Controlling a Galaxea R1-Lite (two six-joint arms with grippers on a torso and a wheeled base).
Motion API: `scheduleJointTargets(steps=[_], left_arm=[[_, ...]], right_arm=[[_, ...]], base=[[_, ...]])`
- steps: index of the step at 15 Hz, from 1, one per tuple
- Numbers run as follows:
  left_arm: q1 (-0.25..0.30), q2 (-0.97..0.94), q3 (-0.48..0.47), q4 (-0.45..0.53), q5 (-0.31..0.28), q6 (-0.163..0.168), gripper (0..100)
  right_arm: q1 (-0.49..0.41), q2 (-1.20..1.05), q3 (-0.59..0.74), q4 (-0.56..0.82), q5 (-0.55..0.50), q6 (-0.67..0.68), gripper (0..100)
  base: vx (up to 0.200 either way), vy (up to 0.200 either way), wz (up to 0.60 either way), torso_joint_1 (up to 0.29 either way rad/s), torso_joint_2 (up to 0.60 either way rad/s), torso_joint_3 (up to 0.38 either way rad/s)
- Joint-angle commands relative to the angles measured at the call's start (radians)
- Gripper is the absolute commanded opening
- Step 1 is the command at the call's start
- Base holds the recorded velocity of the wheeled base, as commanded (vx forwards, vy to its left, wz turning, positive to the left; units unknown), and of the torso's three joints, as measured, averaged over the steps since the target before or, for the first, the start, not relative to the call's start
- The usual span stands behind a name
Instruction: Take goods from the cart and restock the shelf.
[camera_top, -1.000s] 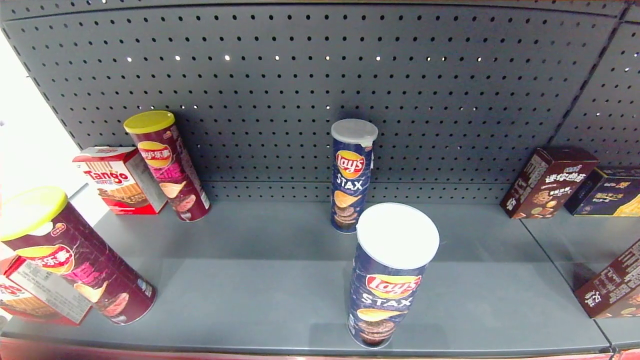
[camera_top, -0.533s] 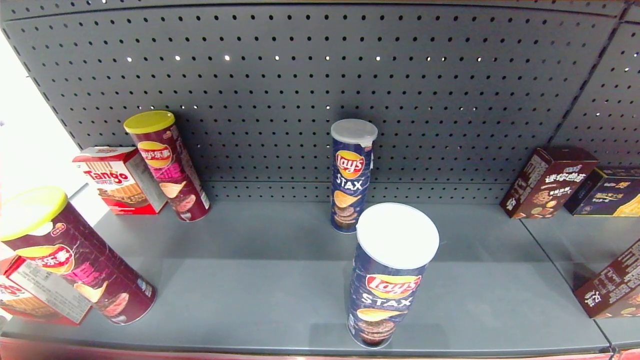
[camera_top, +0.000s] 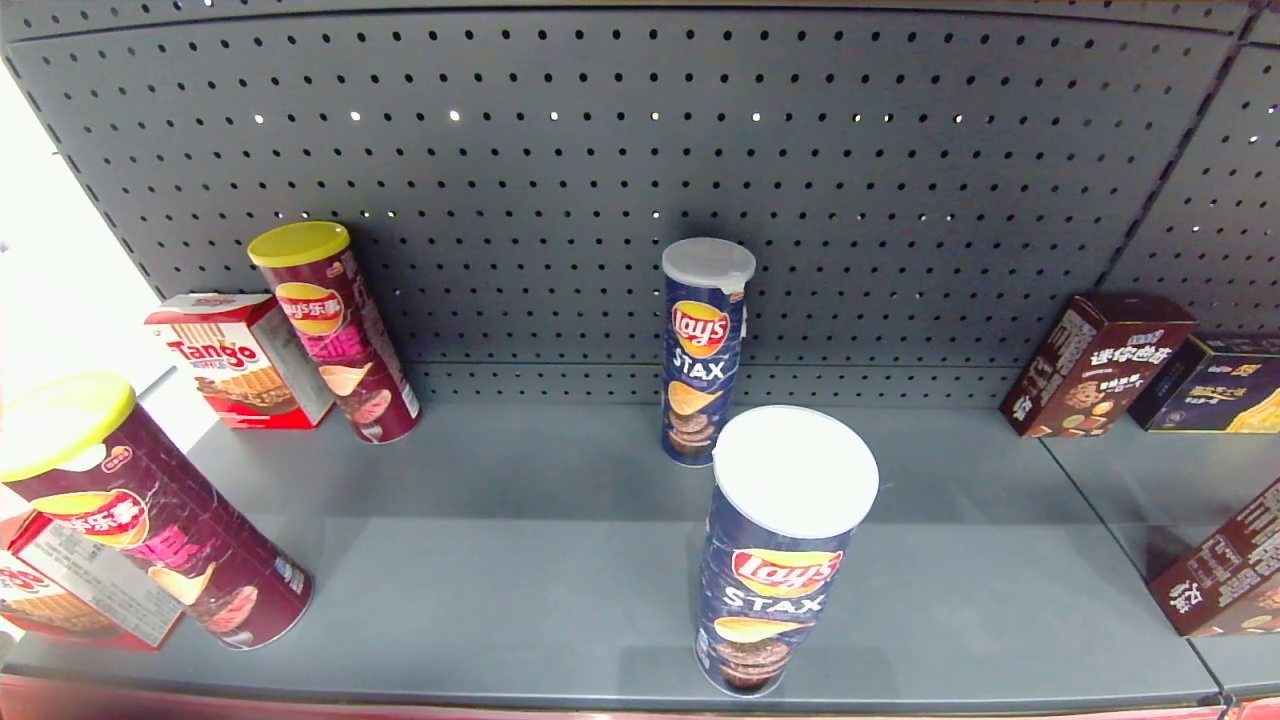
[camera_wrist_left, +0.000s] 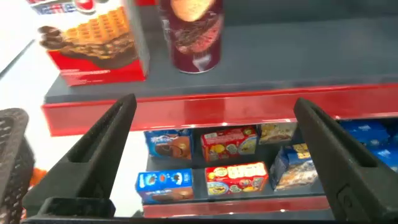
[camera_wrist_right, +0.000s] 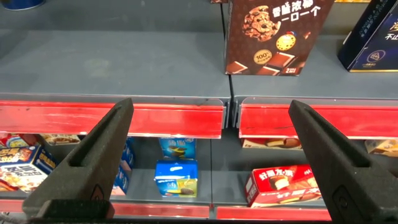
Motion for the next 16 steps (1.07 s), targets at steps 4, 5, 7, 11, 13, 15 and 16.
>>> scheduleJointTargets(steps=[4, 5, 7, 11, 13, 15, 16], left_arm=[[-0.002, 0.003, 0.000, -0.001, -0.001, 0.001, 100], [-0.002, 0.003, 0.000, -0.001, -0.002, 0.003, 100], [-0.002, 0.003, 0.000, -0.001, -0.001, 0.000, 100], [-0.002, 0.003, 0.000, -0.001, -0.001, -0.002, 100], [-0.002, 0.003, 0.000, -0.001, -0.002, 0.005, 100], [-0.002, 0.003, 0.000, -0.001, -0.001, 0.000, 100], [-0.002, 0.003, 0.000, -0.001, -0.002, 0.001, 100]], right_arm=[[0.000, 0.001, -0.002, 0.000, 0.002, -0.003, 100], [-0.002, 0.001, -0.003, 0.001, -0.008, -0.008, 100], [0.000, 0.001, -0.005, 0.001, -0.011, -0.051, 100], [-0.018, 0.170, -0.265, -0.074, -0.077, 0.023, 100], [-0.002, 0.514, -0.509, -0.114, -0.071, 0.167, 100], [0.040, 0.623, -0.611, -0.106, 0.082, -0.002, 100], [0.060, 0.653, -0.627, -0.097, 0.128, -0.020, 100]], base=[[0.000, 0.000, 0.00, 0.000, 0.00, 0.000], [0.000, 0.000, 0.00, 0.000, 0.00, 0.000], [0.000, 0.000, 0.00, 0.000, 0.00, 0.000], [0.000, 0.000, 0.00, 0.000, 0.00, 0.000], [0.000, 0.000, 0.00, 0.000, 0.00, 0.000], [0.000, 0.000, 0.00, 0.000, 0.00, 0.000], [0.000, 0.000, 0.00, 0.000, 0.00, 0.000]])
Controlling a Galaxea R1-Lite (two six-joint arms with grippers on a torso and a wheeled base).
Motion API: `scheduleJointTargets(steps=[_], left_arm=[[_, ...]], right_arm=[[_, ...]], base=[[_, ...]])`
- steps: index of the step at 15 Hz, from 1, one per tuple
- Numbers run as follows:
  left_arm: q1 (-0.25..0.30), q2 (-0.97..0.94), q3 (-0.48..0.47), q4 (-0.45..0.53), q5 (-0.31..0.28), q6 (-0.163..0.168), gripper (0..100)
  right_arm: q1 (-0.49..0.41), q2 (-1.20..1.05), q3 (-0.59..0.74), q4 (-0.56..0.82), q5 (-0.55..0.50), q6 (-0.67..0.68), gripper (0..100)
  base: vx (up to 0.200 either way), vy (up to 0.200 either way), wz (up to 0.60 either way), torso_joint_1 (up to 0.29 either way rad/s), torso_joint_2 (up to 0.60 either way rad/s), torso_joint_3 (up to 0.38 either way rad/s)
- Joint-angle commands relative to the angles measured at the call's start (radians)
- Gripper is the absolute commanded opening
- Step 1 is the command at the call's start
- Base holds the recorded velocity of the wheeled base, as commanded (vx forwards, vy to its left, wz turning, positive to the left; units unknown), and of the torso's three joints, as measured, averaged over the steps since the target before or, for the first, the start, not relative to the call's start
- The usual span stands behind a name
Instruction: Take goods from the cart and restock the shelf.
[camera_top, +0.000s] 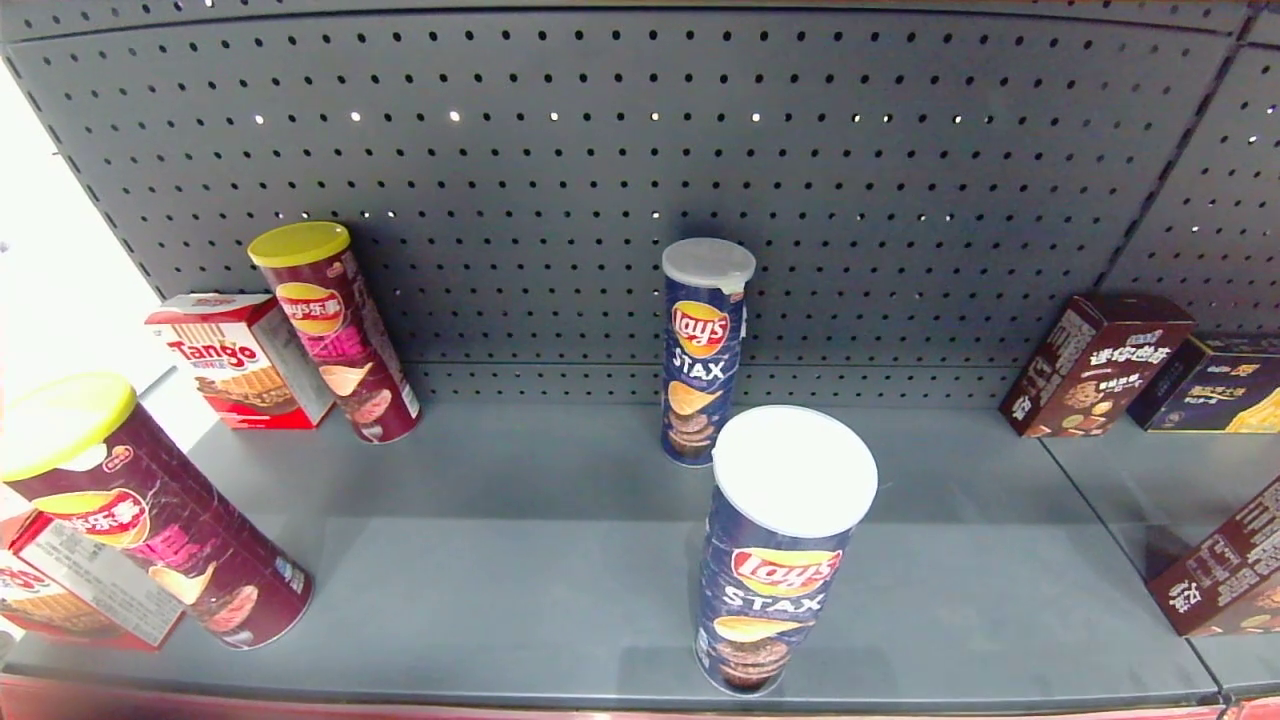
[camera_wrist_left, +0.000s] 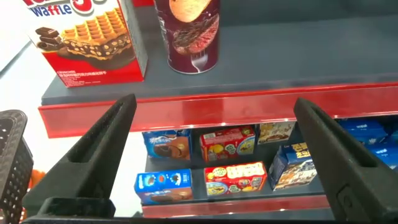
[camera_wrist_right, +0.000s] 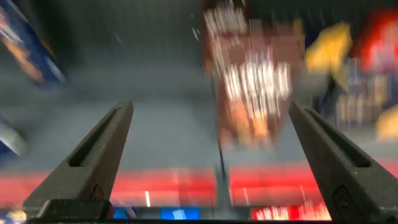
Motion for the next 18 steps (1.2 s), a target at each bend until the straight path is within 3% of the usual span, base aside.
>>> scheduleJointTargets(steps=[1, 5, 8, 13, 18], left_arm=[[0.000, 0.003, 0.000, -0.001, -0.001, 0.000, 100], [0.000, 0.003, 0.000, -0.001, 0.001, -0.001, 100], [0.000, 0.003, 0.000, -0.001, 0.001, -0.003, 100], [0.000, 0.003, 0.000, -0.001, 0.001, -0.003, 100], [0.000, 0.003, 0.000, -0.001, 0.001, -0.003, 100]], right_arm=[[0.084, 0.384, -0.254, -0.015, 0.153, -0.071, 100], [0.356, 0.609, -0.323, -0.018, 0.161, -0.150, 100], [0.472, 0.740, -0.323, -0.026, 0.149, -0.152, 100], [0.560, 0.909, -0.320, -0.130, 0.147, -0.152, 100], [0.626, 0.932, -0.259, -0.135, 0.146, -0.153, 100]], base=[[0.000, 0.000, 0.00, 0.000, 0.00, 0.000], [0.000, 0.000, 0.00, 0.000, 0.00, 0.000], [0.000, 0.000, 0.00, 0.000, 0.00, 0.000], [0.000, 0.000, 0.00, 0.000, 0.00, 0.000], [0.000, 0.000, 0.00, 0.000, 0.00, 0.000]])
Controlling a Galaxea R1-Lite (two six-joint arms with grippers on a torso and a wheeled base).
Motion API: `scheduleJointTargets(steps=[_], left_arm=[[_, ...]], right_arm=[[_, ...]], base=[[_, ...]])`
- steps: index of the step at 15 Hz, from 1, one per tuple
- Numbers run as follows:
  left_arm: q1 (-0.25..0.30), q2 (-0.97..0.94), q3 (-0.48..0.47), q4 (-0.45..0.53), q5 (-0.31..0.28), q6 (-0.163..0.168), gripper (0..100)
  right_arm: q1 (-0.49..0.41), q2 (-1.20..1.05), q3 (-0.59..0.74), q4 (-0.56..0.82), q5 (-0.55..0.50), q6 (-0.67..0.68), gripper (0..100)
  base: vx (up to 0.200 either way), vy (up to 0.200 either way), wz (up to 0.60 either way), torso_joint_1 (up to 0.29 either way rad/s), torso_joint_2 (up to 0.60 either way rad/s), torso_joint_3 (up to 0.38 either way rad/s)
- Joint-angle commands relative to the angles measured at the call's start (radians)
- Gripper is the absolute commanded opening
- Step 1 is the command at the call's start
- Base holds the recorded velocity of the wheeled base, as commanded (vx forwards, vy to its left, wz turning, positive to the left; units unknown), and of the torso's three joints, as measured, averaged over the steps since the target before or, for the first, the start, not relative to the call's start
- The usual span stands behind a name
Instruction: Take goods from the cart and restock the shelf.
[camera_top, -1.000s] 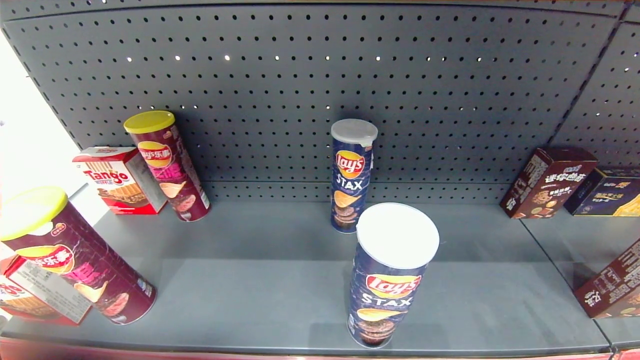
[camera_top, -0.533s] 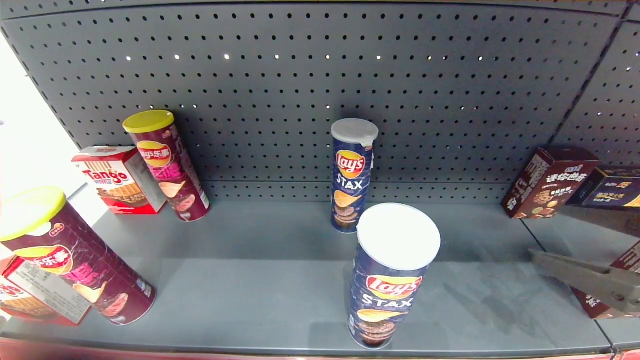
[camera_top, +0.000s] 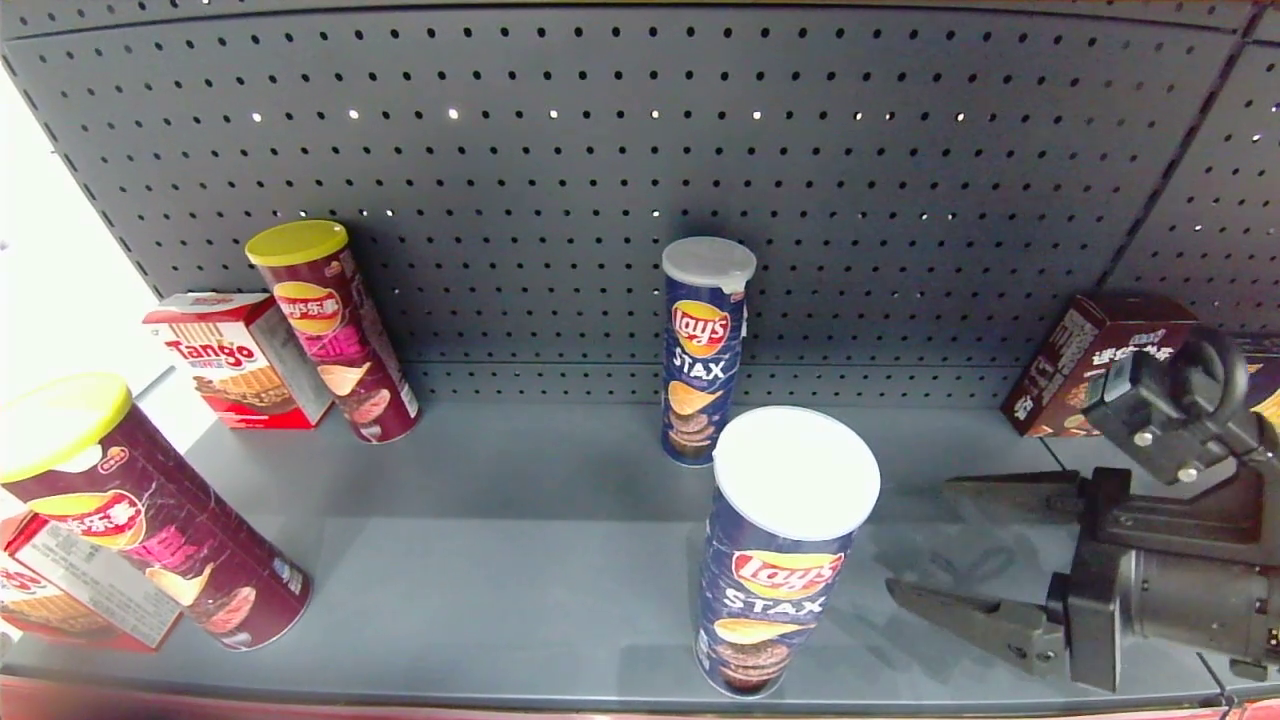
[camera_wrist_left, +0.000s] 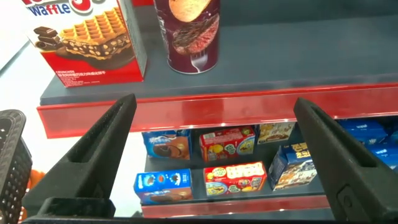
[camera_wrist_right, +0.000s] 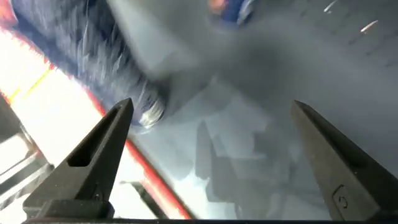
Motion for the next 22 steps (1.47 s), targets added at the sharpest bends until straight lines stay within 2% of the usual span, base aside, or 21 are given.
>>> scheduleJointTargets(steps=[1, 9, 17, 22], left_arm=[[0.000, 0.002, 0.000, 0.000, 0.000, 0.000, 100], [0.000, 0.002, 0.000, 0.000, 0.000, 0.000, 100], [0.000, 0.002, 0.000, 0.000, 0.000, -0.001, 100], [0.000, 0.002, 0.000, 0.000, 0.000, 0.000, 100]], right_arm=[[0.029, 0.013, 0.016, -0.001, -0.004, -0.001, 100], [0.076, 0.102, -0.001, -0.018, -0.020, -0.005, 100], [0.095, 0.199, -0.062, -0.027, -0.036, -0.005, 100], [0.093, 0.190, -0.050, -0.041, -0.038, -0.005, 100]], base=[[0.000, 0.000, 0.00, 0.000, 0.00, 0.000], [0.000, 0.000, 0.00, 0.000, 0.00, 0.000], [0.000, 0.000, 0.00, 0.000, 0.00, 0.000], [0.000, 0.000, 0.00, 0.000, 0.00, 0.000]])
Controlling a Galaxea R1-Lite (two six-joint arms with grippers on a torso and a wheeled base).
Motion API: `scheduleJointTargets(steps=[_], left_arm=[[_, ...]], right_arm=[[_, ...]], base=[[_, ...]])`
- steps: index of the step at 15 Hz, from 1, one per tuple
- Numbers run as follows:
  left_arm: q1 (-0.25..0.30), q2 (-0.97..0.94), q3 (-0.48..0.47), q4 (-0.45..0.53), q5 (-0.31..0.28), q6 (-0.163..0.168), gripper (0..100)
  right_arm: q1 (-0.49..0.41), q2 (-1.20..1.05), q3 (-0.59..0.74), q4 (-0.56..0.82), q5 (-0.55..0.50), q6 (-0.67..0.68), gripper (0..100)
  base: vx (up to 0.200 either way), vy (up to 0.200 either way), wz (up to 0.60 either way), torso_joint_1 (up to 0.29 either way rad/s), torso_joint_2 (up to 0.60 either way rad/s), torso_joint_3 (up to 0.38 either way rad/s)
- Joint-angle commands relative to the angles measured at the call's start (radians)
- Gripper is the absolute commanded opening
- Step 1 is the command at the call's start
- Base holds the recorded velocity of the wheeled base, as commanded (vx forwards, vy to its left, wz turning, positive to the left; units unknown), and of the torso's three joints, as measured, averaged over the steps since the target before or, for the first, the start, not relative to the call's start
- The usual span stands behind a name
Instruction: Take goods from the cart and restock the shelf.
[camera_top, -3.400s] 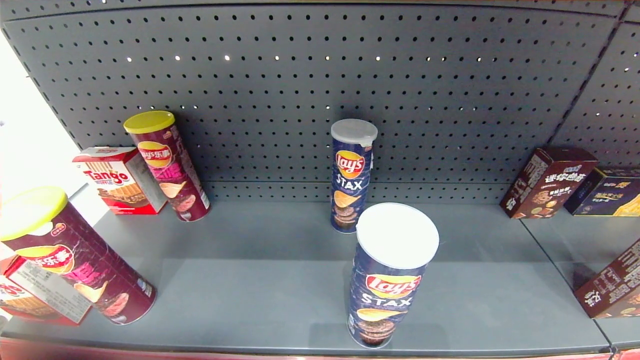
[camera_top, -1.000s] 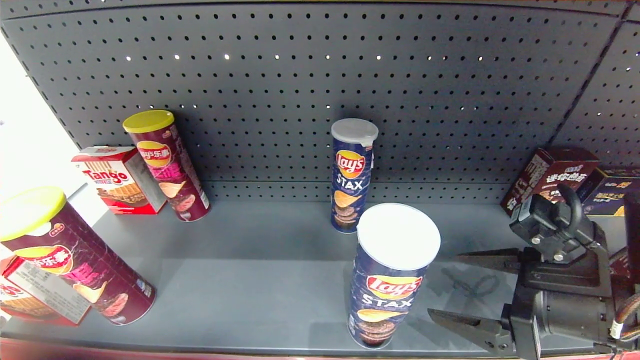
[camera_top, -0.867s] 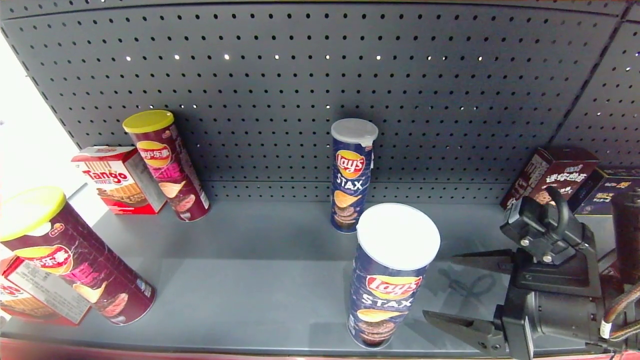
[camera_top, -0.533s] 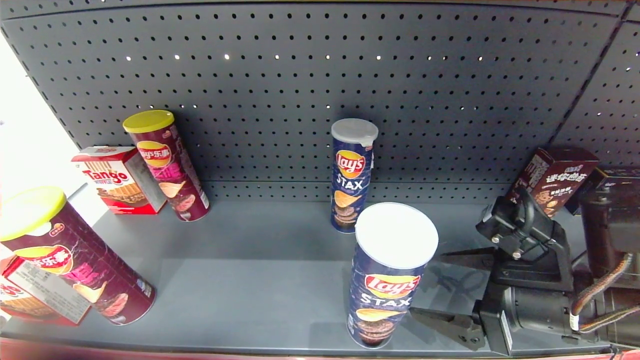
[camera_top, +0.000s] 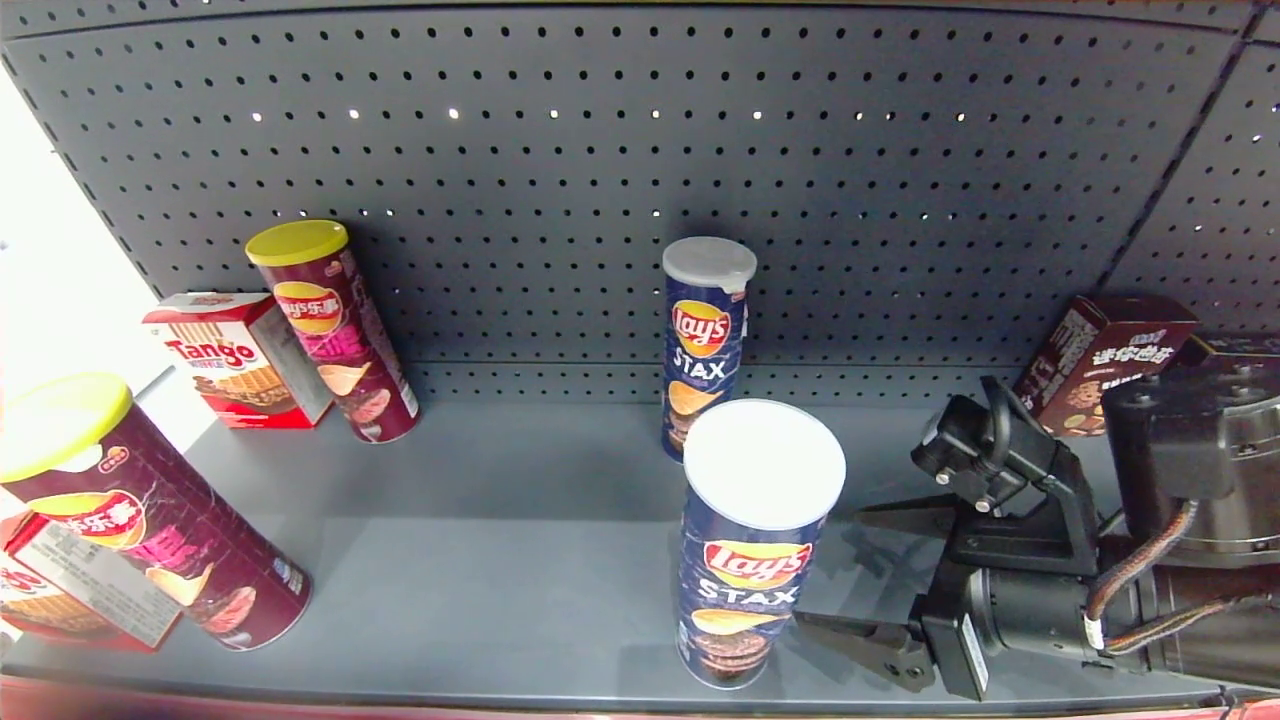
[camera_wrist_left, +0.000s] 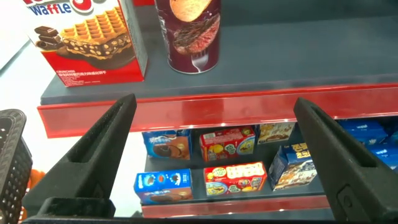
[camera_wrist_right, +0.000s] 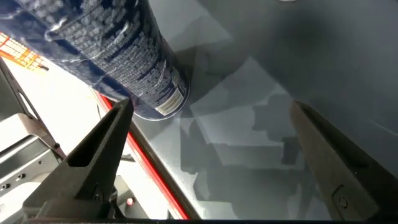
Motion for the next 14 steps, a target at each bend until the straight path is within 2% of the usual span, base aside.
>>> scheduleJointTargets(steps=[1, 14], left_arm=[[0.000, 0.002, 0.000, 0.000, 0.000, -0.001, 100], [0.000, 0.002, 0.000, 0.000, 0.001, -0.002, 100]], right_arm=[[0.000, 0.000, -0.002, -0.001, 0.001, 0.000, 100], [0.017, 0.044, -0.019, -0.014, 0.000, 0.000, 100]], base=[[0.000, 0.000, 0.00, 0.000, 0.00, 0.000], [0.000, 0.000, 0.00, 0.000, 0.00, 0.000]])
